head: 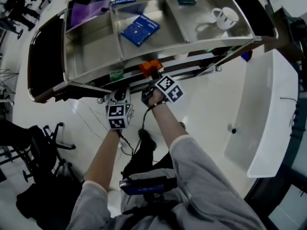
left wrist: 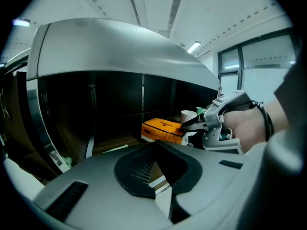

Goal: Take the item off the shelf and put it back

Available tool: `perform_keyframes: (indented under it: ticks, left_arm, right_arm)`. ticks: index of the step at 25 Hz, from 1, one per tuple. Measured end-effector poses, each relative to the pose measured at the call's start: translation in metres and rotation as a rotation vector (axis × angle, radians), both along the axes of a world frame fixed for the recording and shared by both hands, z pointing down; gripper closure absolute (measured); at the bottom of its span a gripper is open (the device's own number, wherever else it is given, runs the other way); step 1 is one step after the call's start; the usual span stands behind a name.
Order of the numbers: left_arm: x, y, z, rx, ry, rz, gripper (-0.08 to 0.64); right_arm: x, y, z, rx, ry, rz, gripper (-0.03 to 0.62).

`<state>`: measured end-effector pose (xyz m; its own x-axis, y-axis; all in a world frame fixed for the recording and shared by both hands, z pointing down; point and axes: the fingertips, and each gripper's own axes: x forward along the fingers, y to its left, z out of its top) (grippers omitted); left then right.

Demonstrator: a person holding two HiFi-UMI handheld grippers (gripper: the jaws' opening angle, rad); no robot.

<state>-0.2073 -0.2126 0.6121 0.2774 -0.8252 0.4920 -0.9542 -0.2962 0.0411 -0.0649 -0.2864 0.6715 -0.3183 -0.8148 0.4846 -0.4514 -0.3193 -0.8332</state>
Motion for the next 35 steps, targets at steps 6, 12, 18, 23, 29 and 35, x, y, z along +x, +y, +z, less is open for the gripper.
perform_keyframes:
  ticks: [6,12,18,23,29,35]
  left_arm:
    - [-0.007,-0.009,0.007,-0.009,-0.003,-0.001,0.554]
    - [-0.007,-0.011,0.012,-0.011,0.002,-0.007,0.554]
    - [-0.008,-0.009,0.016,-0.018,0.006,-0.012,0.554]
    - [-0.011,-0.008,0.019,-0.025,0.014,-0.023,0.554]
    - [-0.012,-0.004,0.023,-0.035,0.018,-0.026,0.554]
    - [-0.010,0.000,0.022,-0.033,0.020,-0.027,0.554]
  right_arm:
    - [-0.014,-0.018,0.003,0.011,-0.033,0.043,0.426]
    - [-0.020,-0.028,0.007,0.009,-0.067,0.086,0.425]
    - [-0.029,-0.035,0.009,0.009,-0.071,0.074,0.423]
    - [-0.034,-0.036,0.010,0.016,-0.082,0.056,0.403]
    - [-0.038,-0.036,0.012,0.019,-0.102,0.041,0.353]
    - [-0.037,-0.032,0.012,0.019,-0.094,0.017,0.302]
